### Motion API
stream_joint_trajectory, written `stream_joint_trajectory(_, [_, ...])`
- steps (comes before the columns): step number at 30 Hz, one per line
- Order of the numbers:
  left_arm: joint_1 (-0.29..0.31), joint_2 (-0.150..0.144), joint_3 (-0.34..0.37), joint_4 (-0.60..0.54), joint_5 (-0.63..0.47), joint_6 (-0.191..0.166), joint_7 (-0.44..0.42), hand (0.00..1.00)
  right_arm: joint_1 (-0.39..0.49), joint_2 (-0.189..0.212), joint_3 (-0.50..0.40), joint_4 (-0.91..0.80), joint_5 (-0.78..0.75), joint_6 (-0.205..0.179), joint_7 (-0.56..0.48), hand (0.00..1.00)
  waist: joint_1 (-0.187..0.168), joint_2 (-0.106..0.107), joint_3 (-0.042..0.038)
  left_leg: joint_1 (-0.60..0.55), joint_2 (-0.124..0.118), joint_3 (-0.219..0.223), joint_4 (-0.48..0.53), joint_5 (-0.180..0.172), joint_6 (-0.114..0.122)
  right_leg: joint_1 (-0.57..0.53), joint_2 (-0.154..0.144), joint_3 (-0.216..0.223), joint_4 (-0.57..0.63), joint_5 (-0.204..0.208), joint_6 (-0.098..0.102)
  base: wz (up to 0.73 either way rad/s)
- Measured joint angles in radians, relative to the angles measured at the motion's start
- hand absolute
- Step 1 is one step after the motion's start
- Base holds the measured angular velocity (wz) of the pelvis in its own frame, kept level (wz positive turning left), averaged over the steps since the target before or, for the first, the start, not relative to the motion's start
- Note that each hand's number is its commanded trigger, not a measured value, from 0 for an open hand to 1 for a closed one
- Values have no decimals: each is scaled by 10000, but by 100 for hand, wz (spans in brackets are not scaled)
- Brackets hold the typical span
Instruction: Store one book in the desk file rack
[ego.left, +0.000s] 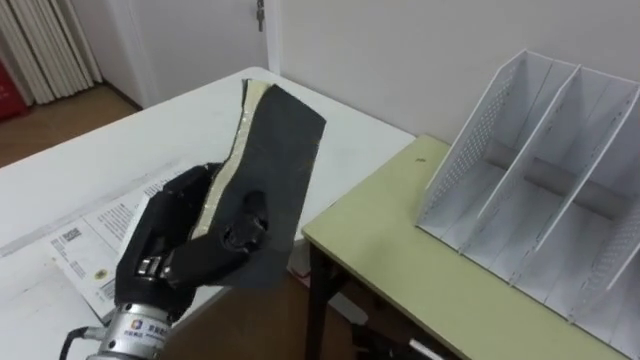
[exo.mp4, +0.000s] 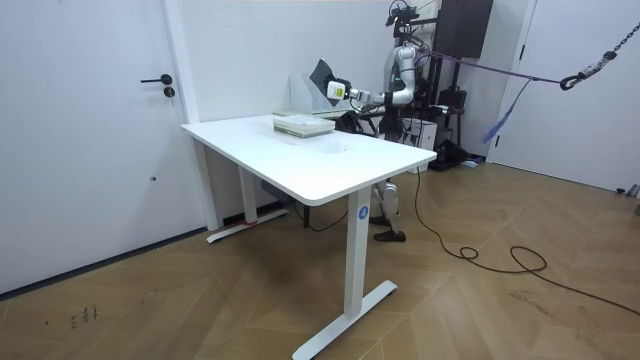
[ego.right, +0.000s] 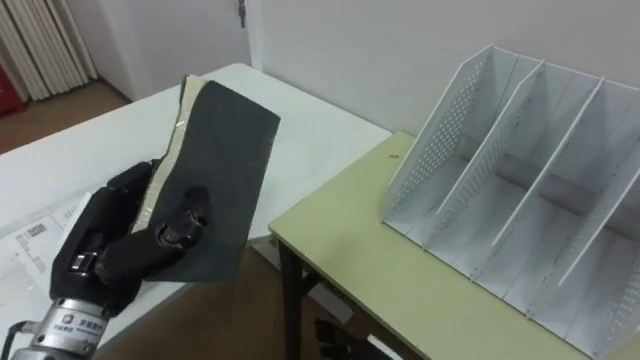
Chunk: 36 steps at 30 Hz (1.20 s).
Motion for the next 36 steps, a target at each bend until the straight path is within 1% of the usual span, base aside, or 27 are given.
stream_joint_trajectory(1, [37, 21, 17, 78, -285, 1, -163, 100, 33, -8, -5, -235, 339, 14, 73, 0, -6, -7, 1, 17, -1, -8, 1, 0, 0, 3, -4, 11, 11, 0, 0, -5])
stream_joint_trajectory(4, [37, 30, 151, 402, -578, 74, -530, 100, 80, -47, -8, -790, 1217, 38, 212, 0, -23, 7, 9, 13, -8, 2, 9, 0, 1, -42, -20, 25, 128, 0, 2, -1])
stream_joint_trajectory(8, [37, 38, 278, 793, -635, 130, -818, 100, 84, -48, -307, -1581, 1638, 40, 327, 0, -65, 37, 11, -62, -11, 2, 37, -1, 1, -110, -28, 60, 239, -7, 2, -2])
stream_joint_trajectory(10, [36, 38, 377, 1057, -777, 307, -1289, 100, 85, -36, -641, -1934, 2097, 44, 447, 0, -63, 71, 31, -68, -11, 11, 64, -1, 1, -133, -26, 127, 293, -8, 1, -4])
stream_joint_trajectory(11, [36, 39, 400, 1127, -804, 336, -1430, 100, 84, -33, -741, -2008, 2185, 44, 481, 0, -63, 90, 42, -66, -12, 12, 66, -2, 2, -133, -25, 136, 301, -8, 0, -5])
stream_joint_trajectory(12, [36, 38, 452, 1168, -836, 459, -1666, 100, 82, -36, -903, -2119, 2474, 49, 547, 0, -63, 115, 49, -76, -11, 43, 67, -4, 2, -164, -22, 157, 307, -9, 0, -5])
stream_joint_trajectory(13, [36, 35, 522, 1155, -843, 513, -1895, 100, 101, -40, -1043, -2414, 2755, 204, 562, 0, -62, 144, 37, -163, -10, 59, 67, -7, 4, -210, -21, 165, 313, -13, -4, -5])
stream_joint_trajectory(15, [34, 30, 661, 1109, -850, 529, -2256, 100, 112, -54, -1157, -3076, 3218, 358, 603, 0, -66, 181, 30, -225, 1, 85, 67, -7, 5, -323, -13, 169, 325, -6, -17, -5])
stream_joint_trajectory(17, [34, 26, 698, 1103, -852, 556, -2517, 100, 113, -54, -1209, -3525, 3616, 384, 762, 0, -82, 201, 13, -218, 25, 141, 66, -8, 3, -313, 13, 214, 329, -6, -23, -6])
stream_joint_trajectory(19, [34, 27, 699, 1102, -852, 670, -2909, 100, 111, -55, -1294, -3970, 3933, 433, 968, 0, -74, 226, -16, -172, 32, 156, 72, -8, 2, -295, 22, 231, 323, -5, -30, -2])
stream_joint_trajectory(22, [33, 30, 695, 1103, -872, 796, -3316, 100, 109, -55, -1306, -4192, 4228, 485, 1152, 0, -63, 213, -20, -160, 33, 170, 79, -7, 2, -295, 18, 241, 325, -4, -32, 0])
stream_joint_trajectory(27, [31, 70, 695, 1105, -1533, 876, -3542, 100, 109, -114, -1293, -4298, 5365, 491, 1481, 0, -55, 192, -11, -155, 26, 211, 77, -8, 2, -301, 8, 276, 328, -4, -28, 0])
stream_joint_trajectory(30, [30, 146, 686, 1105, -1562, 924, -3755, 100, 109, -166, -1195, -4403, 6006, 506, 1672, 0, -34, 189, -8, -189, 26, 228, 73, -8, 2, -342, 10, 296, 332, -7, -27, 0])
stream_joint_trajectory(32, [30, 148, 689, 1105, -1640, 953, -3846, 100, 110, -164, -1079, -4504, 6223, 618, 1760, 0, -18, 183, -12, -217, 31, 250, 56, -9, 2, -409, 21, 335, 358, -6, -28, -6])
stream_joint_trajectory(34, [28, 159, 695, 1108, -1731, 986, -3909, 100, 110, -200, -1015, -4515, 6403, 695, 1769, 0, 138, 182, -13, -235, 38, 294, 40, -9, 2, -515, 42, 446, 471, -1, -37, -13])
stream_joint_trajectory(36, [22, 169, 693, 1108, -1812, 1037, -3985, 100, 110, -243, -904, -4515, 6571, 714, 1803, 0, 209, 168, -24, -269, 38, 299, 36, -9, 2, -584, 45, 466, 508, -1, -38, -6])
